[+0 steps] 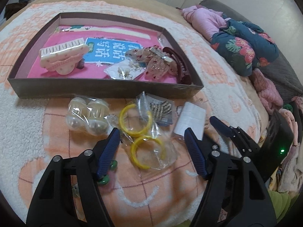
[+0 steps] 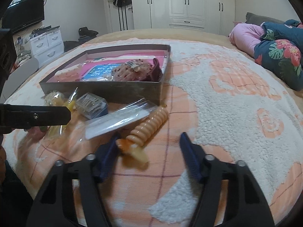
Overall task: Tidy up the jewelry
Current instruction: 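Grasp the yellow bangle bag with the left tool while the right grasps the orange spiral hair tie, then carry the bangle bag and spiral hair tie into the pink box and open both tools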
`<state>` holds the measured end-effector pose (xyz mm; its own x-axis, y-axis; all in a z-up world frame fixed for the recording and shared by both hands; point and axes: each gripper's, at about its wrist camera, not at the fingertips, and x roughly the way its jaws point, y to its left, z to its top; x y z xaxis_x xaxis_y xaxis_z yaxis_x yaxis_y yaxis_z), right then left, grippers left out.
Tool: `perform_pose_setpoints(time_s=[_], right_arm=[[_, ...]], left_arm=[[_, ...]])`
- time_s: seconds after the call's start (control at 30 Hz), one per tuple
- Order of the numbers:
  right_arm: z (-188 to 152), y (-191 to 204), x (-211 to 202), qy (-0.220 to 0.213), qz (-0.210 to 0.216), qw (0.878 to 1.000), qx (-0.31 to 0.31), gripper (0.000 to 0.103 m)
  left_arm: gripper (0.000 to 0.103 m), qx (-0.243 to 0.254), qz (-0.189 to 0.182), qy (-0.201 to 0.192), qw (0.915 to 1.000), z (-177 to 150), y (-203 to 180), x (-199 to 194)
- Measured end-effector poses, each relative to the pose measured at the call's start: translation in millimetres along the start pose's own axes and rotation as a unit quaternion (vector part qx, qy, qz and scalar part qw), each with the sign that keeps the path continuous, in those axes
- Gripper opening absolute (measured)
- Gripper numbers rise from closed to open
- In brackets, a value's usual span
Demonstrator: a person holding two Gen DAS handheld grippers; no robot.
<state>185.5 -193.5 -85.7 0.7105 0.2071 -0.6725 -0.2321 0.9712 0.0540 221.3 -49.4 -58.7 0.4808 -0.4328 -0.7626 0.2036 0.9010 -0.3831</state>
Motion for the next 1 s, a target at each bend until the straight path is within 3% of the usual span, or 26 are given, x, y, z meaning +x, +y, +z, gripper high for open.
perform_pose_setpoints(time_s=[0.1,0.4,1.0], right_arm=[[-2,-10,-4,-0.002,-0.004,1.000,0.008,0.032],[-6,-17,-19,-0.022,-0.009,1.000,0.014,0.031],[-6,-30,-63,-0.069,-0.009,0.996,0.049,0.031]], left_arm=[[0.050,-0.005,0.004,0.002,1.0000,2,4,2],[0.044,0.004,0.009,0.008,0.9999,2,4,6],[0.042,0.023,-0.019,-0.050,0.9983,0,-8,-27]])
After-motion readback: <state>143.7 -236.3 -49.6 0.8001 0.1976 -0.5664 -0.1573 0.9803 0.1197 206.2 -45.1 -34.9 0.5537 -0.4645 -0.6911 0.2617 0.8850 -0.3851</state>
